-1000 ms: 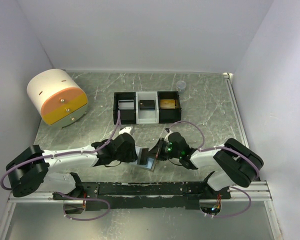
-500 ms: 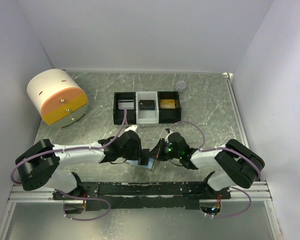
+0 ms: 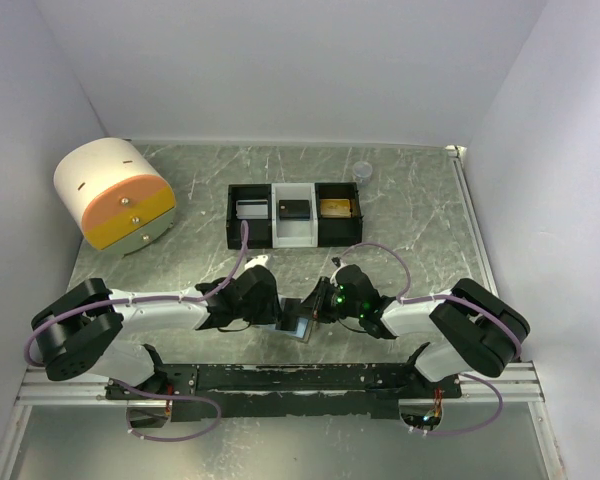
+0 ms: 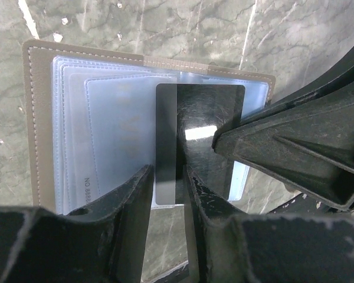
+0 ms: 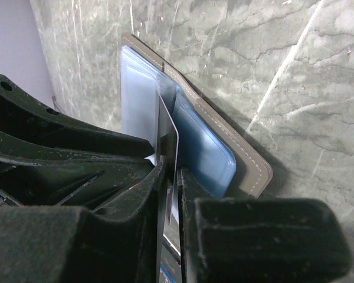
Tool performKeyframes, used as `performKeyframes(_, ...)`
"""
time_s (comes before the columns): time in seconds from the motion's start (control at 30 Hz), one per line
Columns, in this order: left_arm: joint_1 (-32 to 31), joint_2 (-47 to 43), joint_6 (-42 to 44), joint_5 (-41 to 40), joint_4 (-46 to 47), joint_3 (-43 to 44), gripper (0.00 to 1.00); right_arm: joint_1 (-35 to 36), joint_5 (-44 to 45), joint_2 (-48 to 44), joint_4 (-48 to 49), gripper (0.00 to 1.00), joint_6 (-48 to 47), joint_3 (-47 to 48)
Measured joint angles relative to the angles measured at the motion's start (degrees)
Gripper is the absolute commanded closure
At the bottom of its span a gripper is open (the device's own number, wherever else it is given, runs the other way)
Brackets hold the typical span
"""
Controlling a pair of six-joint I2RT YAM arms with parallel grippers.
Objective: Take the credit cards out of the card holder
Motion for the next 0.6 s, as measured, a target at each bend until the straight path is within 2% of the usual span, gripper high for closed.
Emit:
performKeyframes(0.13,0.0,0.0,-0.5,0.0,0.5,-0.4,0.64,0.0,0.0,0.0,-0.1,0.81,-0.1,0.0)
performKeyframes(0.43,0.0,0.1,-0.6,0.0,0.8,-0.5,0.66,0.0,-2.1,1.3,1.9,0.80,0.1,0.0)
performKeyframes(0.53,0.0,0.2,-0.6,0.0,0.8,-0.5,0.66,0.0,-2.7,1.6,2.4,0.85,0.1,0.0)
performKeyframes(0.6,0.0,0.2,-0.6,0.0,0.8,-0.5,0.65,0.0,-3.0,2.0,2.4,0.91,0.0,0.1)
